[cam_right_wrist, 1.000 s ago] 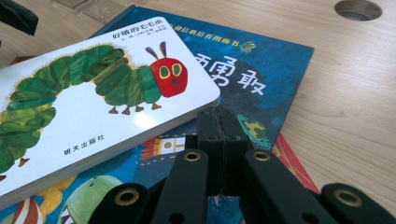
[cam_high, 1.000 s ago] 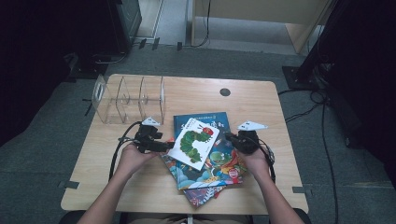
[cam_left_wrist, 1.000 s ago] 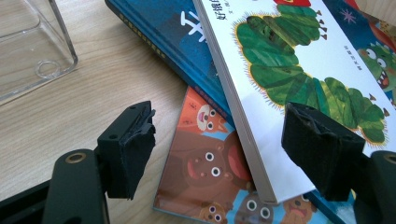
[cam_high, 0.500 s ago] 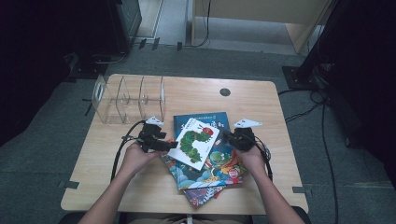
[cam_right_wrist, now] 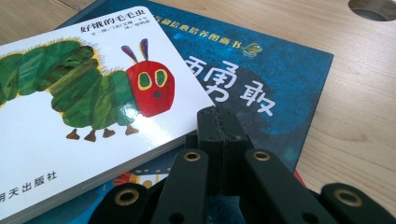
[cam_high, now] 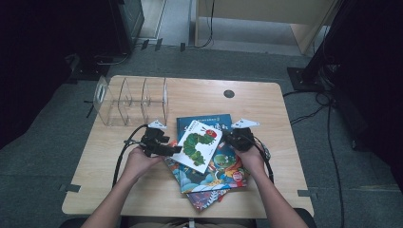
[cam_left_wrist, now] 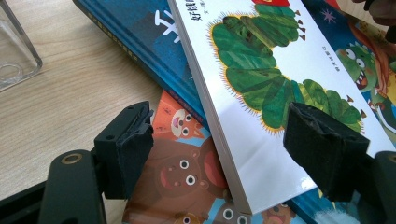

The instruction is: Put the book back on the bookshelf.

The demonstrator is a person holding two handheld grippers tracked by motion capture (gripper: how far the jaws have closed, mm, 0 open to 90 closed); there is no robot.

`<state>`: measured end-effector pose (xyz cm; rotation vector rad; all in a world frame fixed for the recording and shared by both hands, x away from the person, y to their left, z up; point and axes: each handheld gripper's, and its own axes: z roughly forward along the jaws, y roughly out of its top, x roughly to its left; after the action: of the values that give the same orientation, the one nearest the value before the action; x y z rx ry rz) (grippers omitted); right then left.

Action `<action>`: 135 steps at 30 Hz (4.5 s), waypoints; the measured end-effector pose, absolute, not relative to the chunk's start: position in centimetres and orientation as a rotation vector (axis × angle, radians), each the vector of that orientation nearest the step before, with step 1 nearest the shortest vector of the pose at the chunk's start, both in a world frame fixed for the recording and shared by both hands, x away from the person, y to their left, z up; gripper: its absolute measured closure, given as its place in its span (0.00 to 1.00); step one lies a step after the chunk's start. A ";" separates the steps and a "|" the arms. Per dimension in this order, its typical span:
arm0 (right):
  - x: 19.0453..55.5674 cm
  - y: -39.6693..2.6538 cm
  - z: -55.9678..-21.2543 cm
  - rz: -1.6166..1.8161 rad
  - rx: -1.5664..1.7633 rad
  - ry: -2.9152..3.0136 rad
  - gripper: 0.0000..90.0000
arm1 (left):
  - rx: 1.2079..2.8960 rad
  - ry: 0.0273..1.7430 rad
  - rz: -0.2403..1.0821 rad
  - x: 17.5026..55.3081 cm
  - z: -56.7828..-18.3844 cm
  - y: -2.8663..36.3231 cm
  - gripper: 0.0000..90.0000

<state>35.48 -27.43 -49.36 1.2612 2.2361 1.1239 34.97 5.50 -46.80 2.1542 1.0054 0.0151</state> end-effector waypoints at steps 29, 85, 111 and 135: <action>34.3 -25.0 -49.3 1.174 1.185 2.333 1.00 | 2.193 1.076 -0.100 35.2 -47.6 4.7 0.32; 31.2 -22.9 -49.2 1.189 1.154 2.392 1.00 | 2.267 1.289 -0.156 36.2 -46.5 2.8 0.33; 31.2 -22.6 -49.3 1.197 1.173 2.379 1.00 | 2.258 1.356 -0.247 37.1 -45.1 3.6 0.42; 31.3 -22.7 -49.4 1.216 1.181 2.374 1.00 | 2.238 1.330 -0.264 37.5 -41.9 3.4 0.43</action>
<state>31.31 -22.66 -49.39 1.1811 2.3736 1.2158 37.54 3.45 -41.91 2.2376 1.3304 -0.2639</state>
